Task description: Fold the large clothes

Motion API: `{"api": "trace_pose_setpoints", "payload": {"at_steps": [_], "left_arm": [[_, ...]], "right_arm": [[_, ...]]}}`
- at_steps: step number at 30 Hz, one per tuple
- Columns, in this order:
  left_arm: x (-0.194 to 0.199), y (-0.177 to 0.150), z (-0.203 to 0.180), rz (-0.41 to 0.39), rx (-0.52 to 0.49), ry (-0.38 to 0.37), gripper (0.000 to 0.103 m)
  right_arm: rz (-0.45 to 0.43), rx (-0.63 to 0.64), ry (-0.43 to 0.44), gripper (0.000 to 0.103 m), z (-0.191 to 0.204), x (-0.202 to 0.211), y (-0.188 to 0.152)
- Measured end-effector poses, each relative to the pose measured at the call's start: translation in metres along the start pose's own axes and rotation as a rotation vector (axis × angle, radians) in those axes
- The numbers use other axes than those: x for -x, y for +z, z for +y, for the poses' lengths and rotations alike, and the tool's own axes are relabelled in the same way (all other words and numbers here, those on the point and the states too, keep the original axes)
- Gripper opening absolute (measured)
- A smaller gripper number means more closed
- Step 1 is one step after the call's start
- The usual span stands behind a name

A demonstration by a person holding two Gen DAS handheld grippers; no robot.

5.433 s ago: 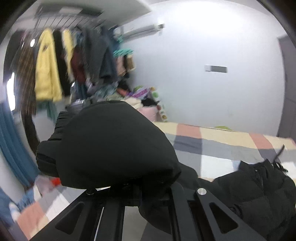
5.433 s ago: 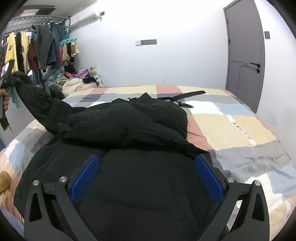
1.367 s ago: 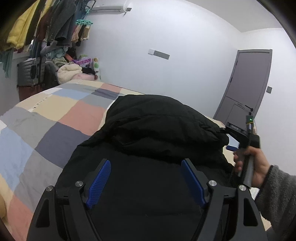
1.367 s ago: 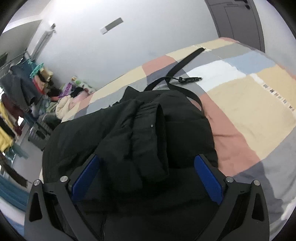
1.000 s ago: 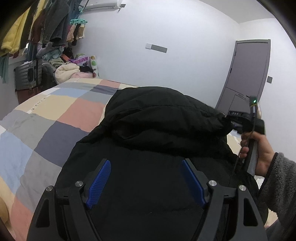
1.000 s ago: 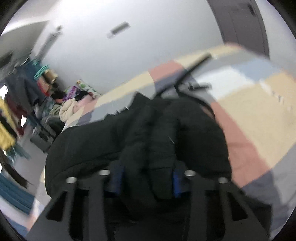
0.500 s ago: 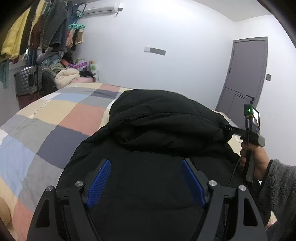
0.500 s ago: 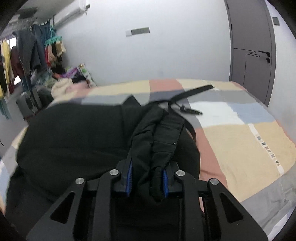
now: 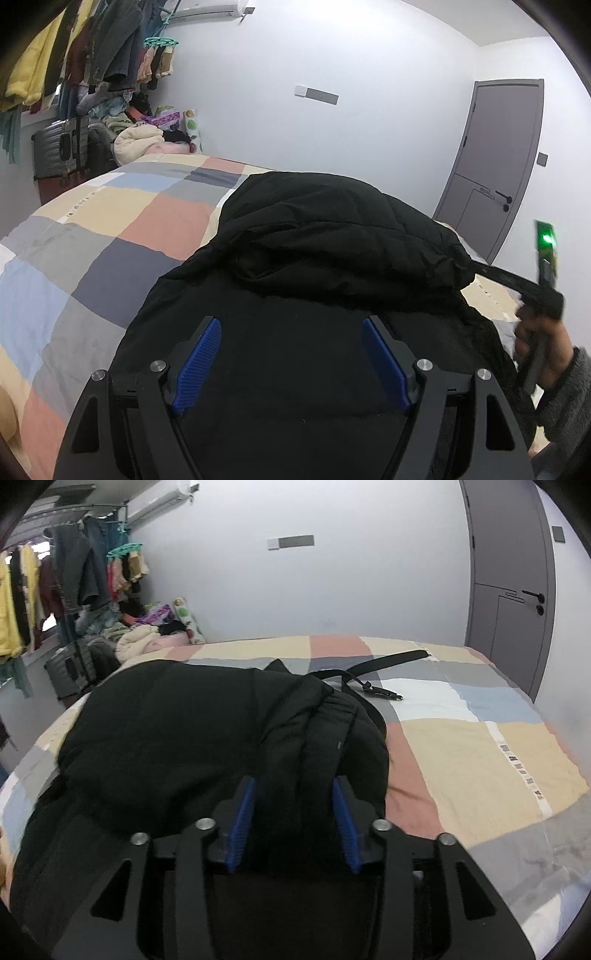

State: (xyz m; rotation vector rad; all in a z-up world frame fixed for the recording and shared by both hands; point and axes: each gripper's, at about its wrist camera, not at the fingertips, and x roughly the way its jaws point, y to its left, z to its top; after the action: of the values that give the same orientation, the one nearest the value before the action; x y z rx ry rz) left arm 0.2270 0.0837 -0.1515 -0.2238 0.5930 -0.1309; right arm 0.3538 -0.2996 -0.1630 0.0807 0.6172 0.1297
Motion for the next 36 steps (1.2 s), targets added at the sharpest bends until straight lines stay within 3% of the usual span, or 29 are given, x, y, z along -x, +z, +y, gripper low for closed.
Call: {"api": "trace_pose_setpoints", "payload": {"at_steps": [6,11,16,19,26,30,36], "left_arm": [[0.016,0.000,0.001,-0.011,0.024,-0.009,0.078],[0.029,-0.002,0.004,0.016,0.031,-0.010,0.078],[0.037,-0.007,0.012,0.040,0.048,0.035,0.078],[0.039,-0.008,0.020,0.071,0.079,0.035,0.078],[0.042,0.008,0.057,0.177,0.273,-0.037,0.078],[0.032,0.007,0.085,0.289,0.339,-0.006,0.078],[0.012,-0.016,0.129,0.382,0.474,0.033,0.078]], "right_arm": [[0.025,0.029,-0.004,0.051,0.000,0.052,-0.022],[0.070,-0.002,0.014,0.064,-0.011,0.084,-0.040],[0.129,-0.065,0.012,0.080,-0.032,0.103,-0.058],[0.141,-0.095,-0.038,0.081,-0.045,0.106,-0.063],[0.265,-0.318,-0.054,0.084,-0.100,0.087,-0.081],[0.357,-0.492,0.031,0.091,-0.131,0.071,-0.103],[0.474,-0.676,0.069,0.096,-0.155,0.054,-0.135]]}}
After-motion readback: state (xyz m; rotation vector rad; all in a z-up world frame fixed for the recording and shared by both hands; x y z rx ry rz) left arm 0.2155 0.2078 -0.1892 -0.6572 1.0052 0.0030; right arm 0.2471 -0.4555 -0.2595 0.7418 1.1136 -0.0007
